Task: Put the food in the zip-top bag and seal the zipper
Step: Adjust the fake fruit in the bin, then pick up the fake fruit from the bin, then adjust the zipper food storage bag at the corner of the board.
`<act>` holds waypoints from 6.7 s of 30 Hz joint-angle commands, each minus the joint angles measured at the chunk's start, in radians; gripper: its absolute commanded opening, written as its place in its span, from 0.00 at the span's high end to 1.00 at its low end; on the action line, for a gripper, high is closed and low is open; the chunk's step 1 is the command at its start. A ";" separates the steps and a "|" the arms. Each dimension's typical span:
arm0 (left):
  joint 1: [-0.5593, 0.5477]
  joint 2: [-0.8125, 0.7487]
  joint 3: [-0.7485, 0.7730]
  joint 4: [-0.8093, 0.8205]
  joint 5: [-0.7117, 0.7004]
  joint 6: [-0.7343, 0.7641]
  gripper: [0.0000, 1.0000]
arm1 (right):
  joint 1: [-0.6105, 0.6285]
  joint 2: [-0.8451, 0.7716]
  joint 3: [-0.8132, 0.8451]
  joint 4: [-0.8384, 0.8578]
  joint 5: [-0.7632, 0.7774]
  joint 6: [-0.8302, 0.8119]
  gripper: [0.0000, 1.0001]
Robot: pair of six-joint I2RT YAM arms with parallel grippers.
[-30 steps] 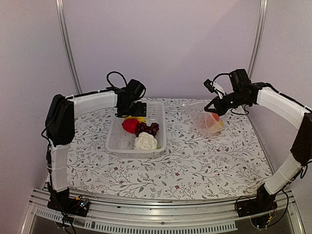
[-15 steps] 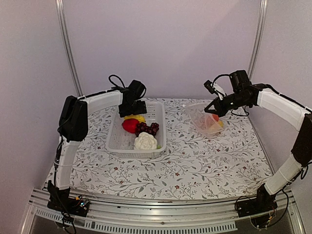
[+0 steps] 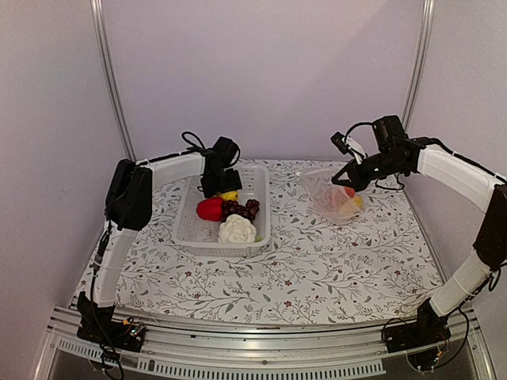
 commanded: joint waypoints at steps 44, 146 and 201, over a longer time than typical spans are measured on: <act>-0.037 0.017 0.114 -0.073 0.189 -0.015 0.39 | 0.007 -0.043 -0.020 0.011 -0.010 -0.014 1.00; -0.365 -0.750 -0.605 0.528 0.328 0.402 0.54 | -0.006 0.147 0.249 -0.306 0.349 -0.063 1.00; -0.382 -0.806 -0.744 0.602 0.275 0.335 0.54 | 0.196 -0.034 -0.188 0.264 0.926 -0.231 1.00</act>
